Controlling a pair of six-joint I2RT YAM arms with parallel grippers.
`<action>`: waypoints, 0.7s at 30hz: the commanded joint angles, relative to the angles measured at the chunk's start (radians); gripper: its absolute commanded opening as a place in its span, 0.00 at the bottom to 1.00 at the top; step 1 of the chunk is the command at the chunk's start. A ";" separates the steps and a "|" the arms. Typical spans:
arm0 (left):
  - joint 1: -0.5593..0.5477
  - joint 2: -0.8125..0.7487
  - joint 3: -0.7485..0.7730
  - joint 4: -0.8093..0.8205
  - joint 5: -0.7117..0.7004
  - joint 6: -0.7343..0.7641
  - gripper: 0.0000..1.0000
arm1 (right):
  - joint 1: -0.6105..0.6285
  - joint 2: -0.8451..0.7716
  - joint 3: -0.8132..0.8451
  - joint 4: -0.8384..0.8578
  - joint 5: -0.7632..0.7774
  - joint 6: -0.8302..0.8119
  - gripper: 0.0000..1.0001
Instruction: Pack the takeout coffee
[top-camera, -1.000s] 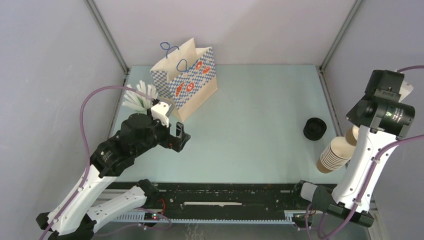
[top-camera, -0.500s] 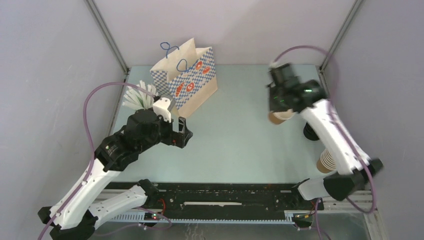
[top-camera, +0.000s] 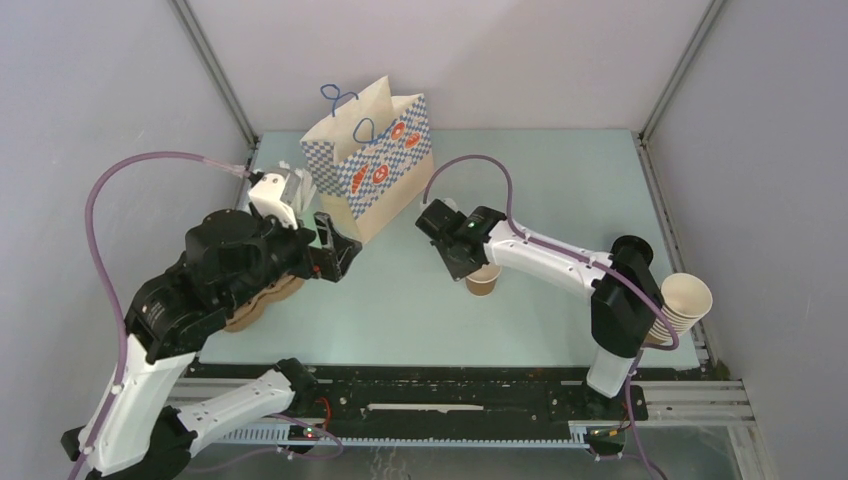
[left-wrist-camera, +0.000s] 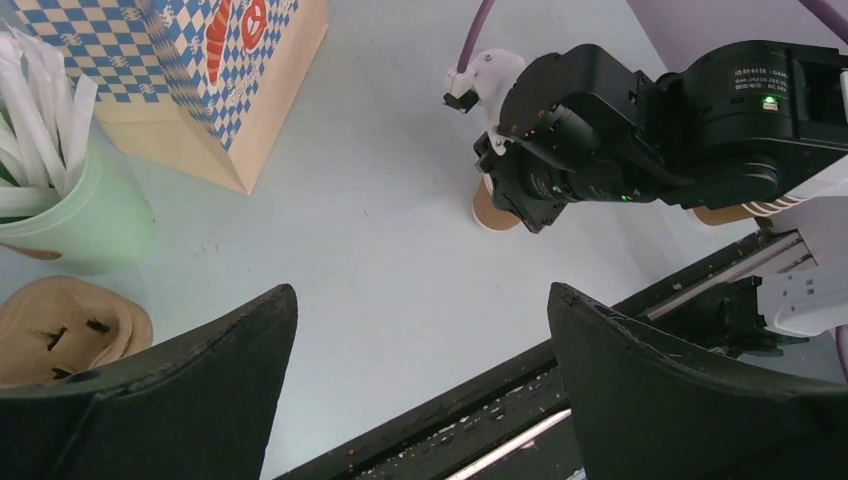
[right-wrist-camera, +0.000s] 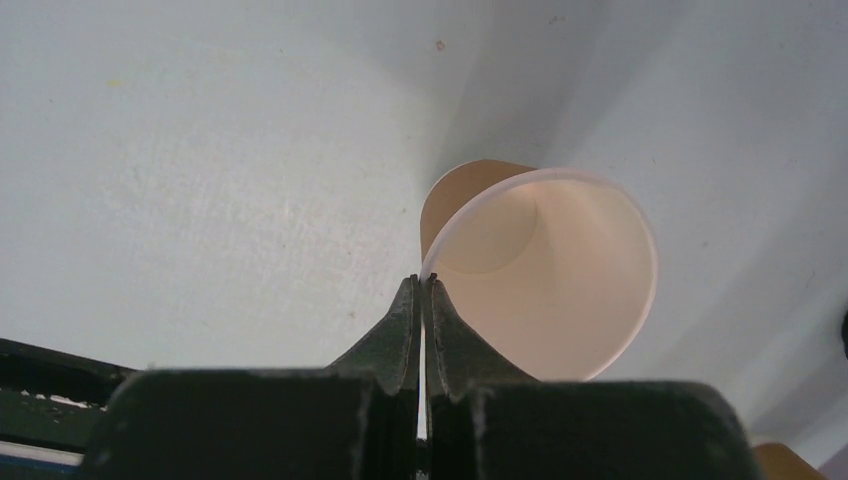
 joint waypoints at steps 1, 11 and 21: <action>-0.003 -0.027 0.018 -0.030 -0.022 -0.029 1.00 | 0.000 -0.020 -0.003 0.101 0.011 0.049 0.00; -0.004 -0.007 0.081 -0.077 -0.005 0.088 1.00 | 0.054 -0.029 0.019 0.020 0.038 0.130 0.22; -0.003 -0.052 0.024 -0.065 0.022 0.145 1.00 | -0.212 -0.254 0.025 -0.179 0.107 0.134 0.56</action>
